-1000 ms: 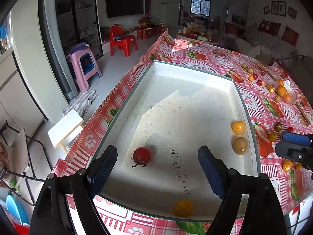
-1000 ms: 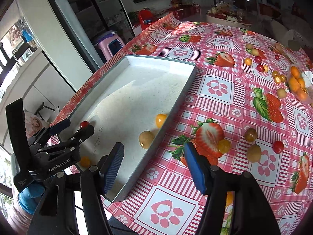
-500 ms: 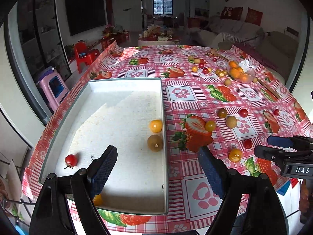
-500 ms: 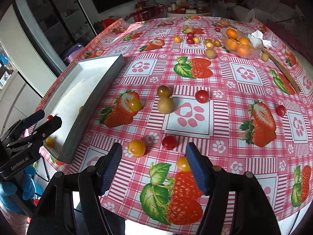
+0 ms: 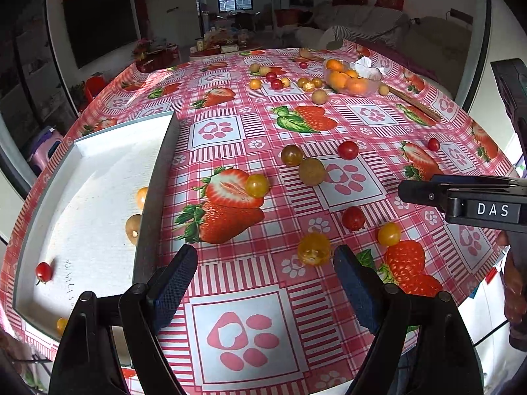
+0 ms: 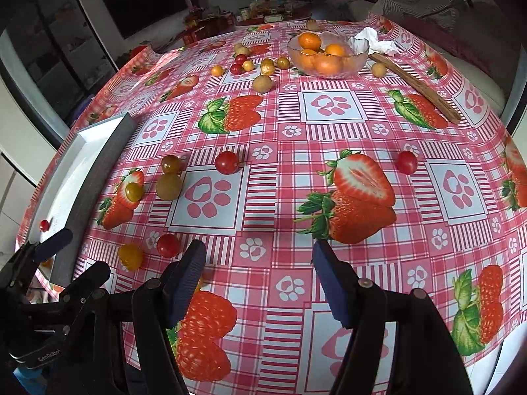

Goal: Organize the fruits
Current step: 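Grasp a yellow cherry tomato with the left tool while the right grasps a red one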

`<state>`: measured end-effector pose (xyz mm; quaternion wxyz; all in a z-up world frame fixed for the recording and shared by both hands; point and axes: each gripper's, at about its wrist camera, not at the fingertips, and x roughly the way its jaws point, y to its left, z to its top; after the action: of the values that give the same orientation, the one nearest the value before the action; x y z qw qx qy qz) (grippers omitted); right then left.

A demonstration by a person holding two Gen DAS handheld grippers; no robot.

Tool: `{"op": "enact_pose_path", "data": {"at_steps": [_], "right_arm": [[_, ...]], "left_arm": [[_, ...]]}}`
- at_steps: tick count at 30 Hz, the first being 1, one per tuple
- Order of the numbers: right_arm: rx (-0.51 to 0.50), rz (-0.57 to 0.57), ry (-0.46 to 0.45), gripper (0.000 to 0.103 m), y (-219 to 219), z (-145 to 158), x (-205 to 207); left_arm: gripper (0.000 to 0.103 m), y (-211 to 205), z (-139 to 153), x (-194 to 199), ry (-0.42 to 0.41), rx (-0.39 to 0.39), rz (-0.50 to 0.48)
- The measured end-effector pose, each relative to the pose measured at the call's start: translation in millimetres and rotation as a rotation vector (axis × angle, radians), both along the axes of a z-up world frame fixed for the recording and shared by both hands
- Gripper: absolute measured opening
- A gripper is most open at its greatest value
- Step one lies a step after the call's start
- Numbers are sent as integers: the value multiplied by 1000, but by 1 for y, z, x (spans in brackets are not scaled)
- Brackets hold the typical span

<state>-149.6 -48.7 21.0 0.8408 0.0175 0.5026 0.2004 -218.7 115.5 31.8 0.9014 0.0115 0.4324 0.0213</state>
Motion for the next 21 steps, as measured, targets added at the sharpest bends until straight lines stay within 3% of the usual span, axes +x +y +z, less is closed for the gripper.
{"op": "enact_pose_path", "data": {"at_steps": [13, 16, 18, 21], "right_arm": [[-56, 90, -44, 70, 47, -11, 49], [-71, 107, -47, 66, 56, -14, 55], [-96, 115, -59, 63, 62, -16, 56], [-131, 124, -83, 55, 68, -17, 57]], "left_arm": [[85, -20, -14, 19, 31, 43, -27], [69, -24, -19, 23, 57, 52, -32], [68, -24, -19, 24, 56, 36, -26], [57, -25, -19, 26, 58, 13, -32]]}}
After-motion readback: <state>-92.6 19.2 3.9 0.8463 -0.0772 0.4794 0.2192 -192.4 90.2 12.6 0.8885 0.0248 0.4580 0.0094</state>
